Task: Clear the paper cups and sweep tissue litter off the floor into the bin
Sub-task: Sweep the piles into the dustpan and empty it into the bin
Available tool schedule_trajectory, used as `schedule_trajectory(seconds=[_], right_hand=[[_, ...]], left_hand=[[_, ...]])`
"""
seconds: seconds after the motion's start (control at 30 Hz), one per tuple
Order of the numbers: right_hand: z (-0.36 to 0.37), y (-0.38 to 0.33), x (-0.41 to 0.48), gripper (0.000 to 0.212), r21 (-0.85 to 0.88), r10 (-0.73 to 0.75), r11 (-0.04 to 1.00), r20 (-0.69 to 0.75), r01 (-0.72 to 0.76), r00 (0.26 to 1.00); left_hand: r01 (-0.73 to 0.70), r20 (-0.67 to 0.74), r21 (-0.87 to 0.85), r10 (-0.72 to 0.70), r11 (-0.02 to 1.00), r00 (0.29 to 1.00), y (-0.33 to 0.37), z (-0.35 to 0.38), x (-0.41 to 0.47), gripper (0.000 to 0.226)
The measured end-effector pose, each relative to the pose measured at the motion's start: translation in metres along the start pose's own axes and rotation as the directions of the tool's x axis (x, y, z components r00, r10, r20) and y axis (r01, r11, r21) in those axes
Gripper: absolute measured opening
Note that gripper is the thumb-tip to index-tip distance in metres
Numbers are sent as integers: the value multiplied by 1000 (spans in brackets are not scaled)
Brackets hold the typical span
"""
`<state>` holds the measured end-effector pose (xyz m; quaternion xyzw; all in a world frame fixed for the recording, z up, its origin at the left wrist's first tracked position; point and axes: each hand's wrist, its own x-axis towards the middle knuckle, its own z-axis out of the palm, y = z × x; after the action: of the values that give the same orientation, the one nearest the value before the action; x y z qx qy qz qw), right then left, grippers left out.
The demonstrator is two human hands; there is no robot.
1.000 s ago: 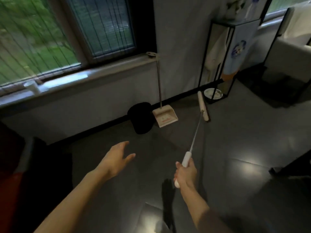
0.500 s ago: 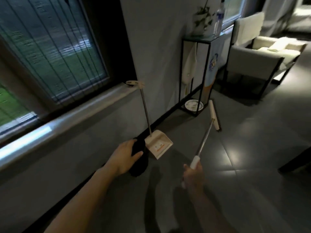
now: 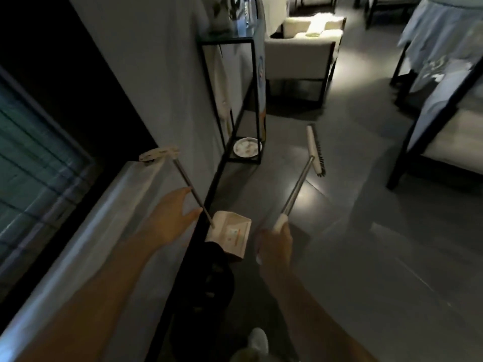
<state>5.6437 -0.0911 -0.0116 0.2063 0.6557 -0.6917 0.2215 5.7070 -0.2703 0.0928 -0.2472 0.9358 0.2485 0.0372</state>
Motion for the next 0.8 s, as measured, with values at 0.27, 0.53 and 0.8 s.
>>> schedule_trajectory(seconds=[0.27,0.53,0.8], right_hand=[[99,-12,42,47,27,19,1000,-187,-14,982],[188,-9,56,48,43,-75,994,-354,96,932],[254,-15,59,36,203,-24,971,-451,128,892]], left_hand=[[-58,-1,10,58,998,998,-82,-55,129,63],[-145,150,-77,156,986,976,-129,-86,262,67],[-126,387,-21,125,992,914,-169,-60,396,76]])
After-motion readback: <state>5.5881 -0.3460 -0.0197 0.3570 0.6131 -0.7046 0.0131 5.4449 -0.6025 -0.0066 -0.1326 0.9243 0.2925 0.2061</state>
